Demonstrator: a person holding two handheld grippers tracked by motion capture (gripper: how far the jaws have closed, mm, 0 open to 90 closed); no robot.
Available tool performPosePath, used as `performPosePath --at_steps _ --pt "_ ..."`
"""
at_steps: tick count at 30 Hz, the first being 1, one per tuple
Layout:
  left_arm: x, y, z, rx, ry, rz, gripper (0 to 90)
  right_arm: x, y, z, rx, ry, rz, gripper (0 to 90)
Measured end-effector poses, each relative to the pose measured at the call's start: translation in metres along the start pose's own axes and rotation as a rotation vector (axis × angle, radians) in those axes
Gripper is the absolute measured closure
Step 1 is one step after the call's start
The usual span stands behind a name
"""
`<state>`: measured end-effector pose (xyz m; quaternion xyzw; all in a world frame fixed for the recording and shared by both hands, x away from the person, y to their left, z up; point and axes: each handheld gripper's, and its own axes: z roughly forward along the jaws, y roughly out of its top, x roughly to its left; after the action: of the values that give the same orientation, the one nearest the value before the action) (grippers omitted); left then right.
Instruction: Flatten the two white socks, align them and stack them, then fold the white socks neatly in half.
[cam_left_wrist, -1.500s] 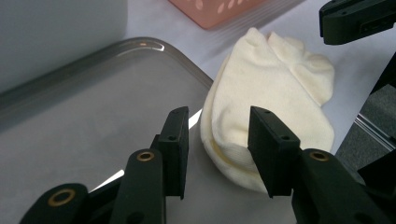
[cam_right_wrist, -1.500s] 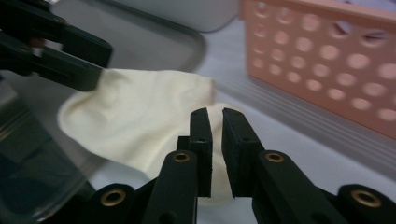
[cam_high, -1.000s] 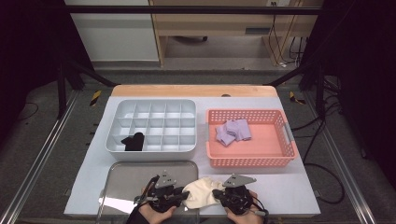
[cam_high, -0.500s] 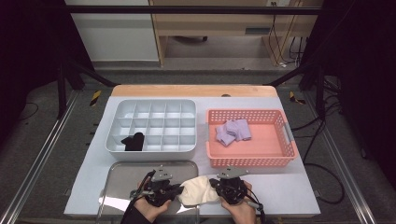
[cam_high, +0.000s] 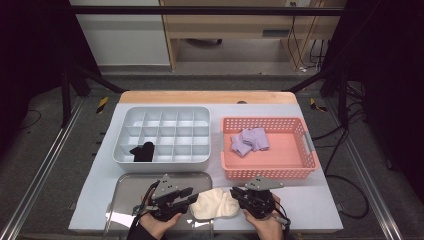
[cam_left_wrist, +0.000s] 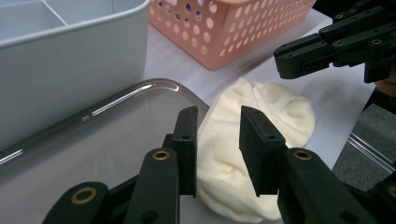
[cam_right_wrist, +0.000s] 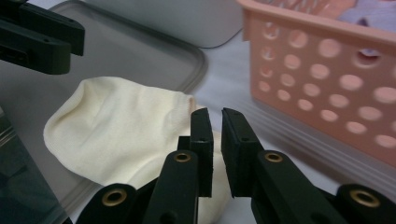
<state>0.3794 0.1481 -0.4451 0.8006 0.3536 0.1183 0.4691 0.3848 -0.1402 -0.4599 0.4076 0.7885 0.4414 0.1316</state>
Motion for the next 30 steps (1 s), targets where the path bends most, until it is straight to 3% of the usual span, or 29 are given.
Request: performPosePath --at_steps 7,14,25,30 --pt "-0.01 -0.001 0.006 -0.017 0.006 0.021 75.7 -0.009 -0.007 -0.013 -0.02 -0.023 0.028 75.0" --pt "-0.021 0.0 0.019 0.009 -0.019 0.022 85.6 -0.011 -0.014 -0.019 -0.012 -0.029 0.053 63.8" --pt "-0.036 0.003 0.04 0.045 -0.044 0.053 88.8 -0.009 -0.024 -0.015 0.011 -0.028 0.075 59.2" --pt "-0.036 -0.001 0.041 0.05 -0.037 0.059 89.0 -0.008 -0.025 -0.014 0.008 -0.023 0.071 59.6"
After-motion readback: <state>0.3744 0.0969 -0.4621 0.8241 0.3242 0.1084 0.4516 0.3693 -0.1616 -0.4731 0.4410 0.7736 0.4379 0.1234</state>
